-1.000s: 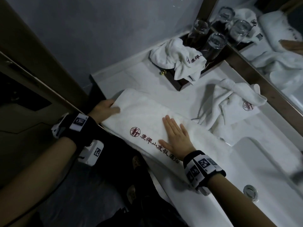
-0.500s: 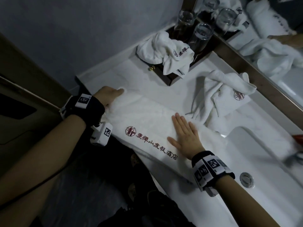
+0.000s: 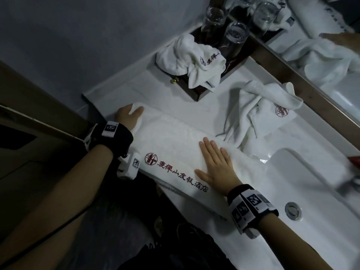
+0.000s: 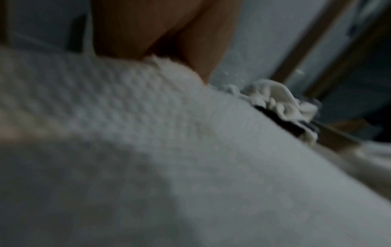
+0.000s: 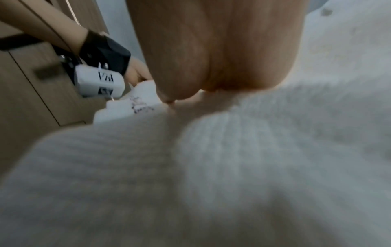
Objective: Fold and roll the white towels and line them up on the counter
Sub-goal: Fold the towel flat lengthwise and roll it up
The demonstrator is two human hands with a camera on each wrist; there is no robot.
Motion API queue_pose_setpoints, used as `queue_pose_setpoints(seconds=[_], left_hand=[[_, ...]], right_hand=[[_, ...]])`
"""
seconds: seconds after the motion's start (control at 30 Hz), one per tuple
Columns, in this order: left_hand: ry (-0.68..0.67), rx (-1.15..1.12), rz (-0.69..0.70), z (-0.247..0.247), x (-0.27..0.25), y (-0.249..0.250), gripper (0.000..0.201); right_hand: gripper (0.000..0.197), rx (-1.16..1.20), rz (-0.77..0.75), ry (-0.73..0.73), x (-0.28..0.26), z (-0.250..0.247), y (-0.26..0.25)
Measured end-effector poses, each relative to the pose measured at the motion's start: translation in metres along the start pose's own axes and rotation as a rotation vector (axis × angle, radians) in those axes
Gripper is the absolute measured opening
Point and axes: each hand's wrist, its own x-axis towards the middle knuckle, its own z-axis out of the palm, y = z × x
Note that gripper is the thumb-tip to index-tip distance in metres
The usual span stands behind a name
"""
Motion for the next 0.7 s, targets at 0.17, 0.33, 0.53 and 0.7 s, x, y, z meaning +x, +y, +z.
queue_pose_setpoints(seconds=[0.17, 0.33, 0.53, 0.7], left_hand=[[0.029, 0.201, 0.136, 0.002, -0.014, -0.018, 0.049], [0.103, 0.225, 0.244, -0.001, -0.034, -0.029, 0.034], [0.079, 0.313, 0.15, -0.003, -0.029, -0.017, 0.038], [0.031, 0.128, -0.052, 0.0, -0.011, -0.006, 0.054]], right_hand=[[0.04, 0.106, 0.035, 0.266, -0.037, -0.03, 0.029], [0.026, 0.371, 0.469, 0.527, -0.07, -0.033, 0.054], [0.034, 0.831, 0.831, 0.493, -0.075, -0.021, 0.061], [0.036, 0.949, 0.865, 0.498, -0.069, -0.018, 0.063]])
